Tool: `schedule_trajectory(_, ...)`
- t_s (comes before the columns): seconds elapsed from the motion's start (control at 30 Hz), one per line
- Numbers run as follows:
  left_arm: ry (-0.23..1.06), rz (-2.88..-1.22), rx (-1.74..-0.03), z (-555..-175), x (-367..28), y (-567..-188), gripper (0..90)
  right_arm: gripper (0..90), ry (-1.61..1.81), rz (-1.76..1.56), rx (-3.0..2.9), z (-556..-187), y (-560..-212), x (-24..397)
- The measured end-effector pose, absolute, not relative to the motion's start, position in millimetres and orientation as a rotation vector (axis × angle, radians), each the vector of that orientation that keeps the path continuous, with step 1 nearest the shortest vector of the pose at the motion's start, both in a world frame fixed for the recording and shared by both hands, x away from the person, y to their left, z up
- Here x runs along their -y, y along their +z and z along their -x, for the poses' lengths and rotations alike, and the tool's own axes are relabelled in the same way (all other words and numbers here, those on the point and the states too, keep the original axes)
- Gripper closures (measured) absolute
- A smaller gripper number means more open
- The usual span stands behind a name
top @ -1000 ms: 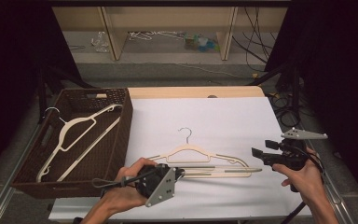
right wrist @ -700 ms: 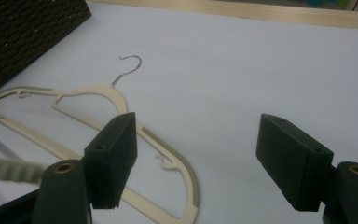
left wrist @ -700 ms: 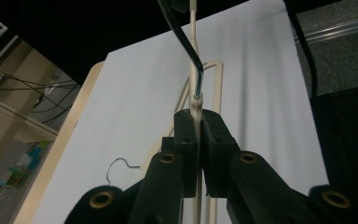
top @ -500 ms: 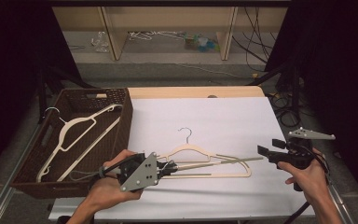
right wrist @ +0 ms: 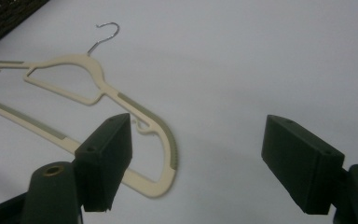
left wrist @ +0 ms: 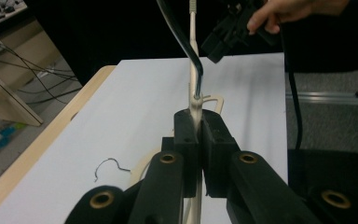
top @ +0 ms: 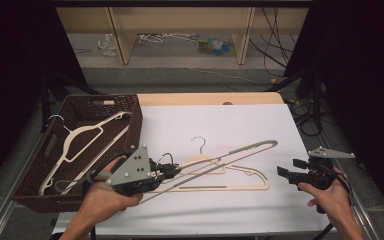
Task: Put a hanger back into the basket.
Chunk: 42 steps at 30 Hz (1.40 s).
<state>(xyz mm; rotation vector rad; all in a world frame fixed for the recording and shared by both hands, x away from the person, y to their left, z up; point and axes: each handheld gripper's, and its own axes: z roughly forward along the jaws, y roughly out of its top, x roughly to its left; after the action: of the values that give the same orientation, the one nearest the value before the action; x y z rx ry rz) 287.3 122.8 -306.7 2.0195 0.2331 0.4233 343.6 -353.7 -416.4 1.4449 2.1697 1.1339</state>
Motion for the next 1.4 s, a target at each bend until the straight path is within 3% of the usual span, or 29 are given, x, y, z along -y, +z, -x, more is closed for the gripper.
schedule_trajectory(0.4,0.326,-1.874,-0.423,-309.3,-154.3,-273.2,85.7,25.1,1.134,-1.340,-2.253,-340.0,-425.4,325.4)
schedule_trajectory(0.87,0.426,-1.772,-0.558,-325.6,-214.1,-208.9,85.7,24.2,1.084,-1.278,-2.329,-337.7,-430.6,314.9)
schedule_trajectory(1.1,0.521,-1.768,-0.664,-335.2,-253.5,-211.7,85.7,24.2,1.075,-1.285,-2.324,-337.4,-429.6,315.4)
schedule_trajectory(1.2,0.608,-1.796,-0.734,-343.5,-280.3,-225.4,85.7,24.2,1.066,-1.267,-2.339,-337.8,-430.7,316.2)
schedule_trajectory(1.4,0.637,-1.819,-0.836,-355.4,-313.4,-253.4,85.7,24.2,1.046,-1.310,-2.357,-336.0,-430.1,313.4)
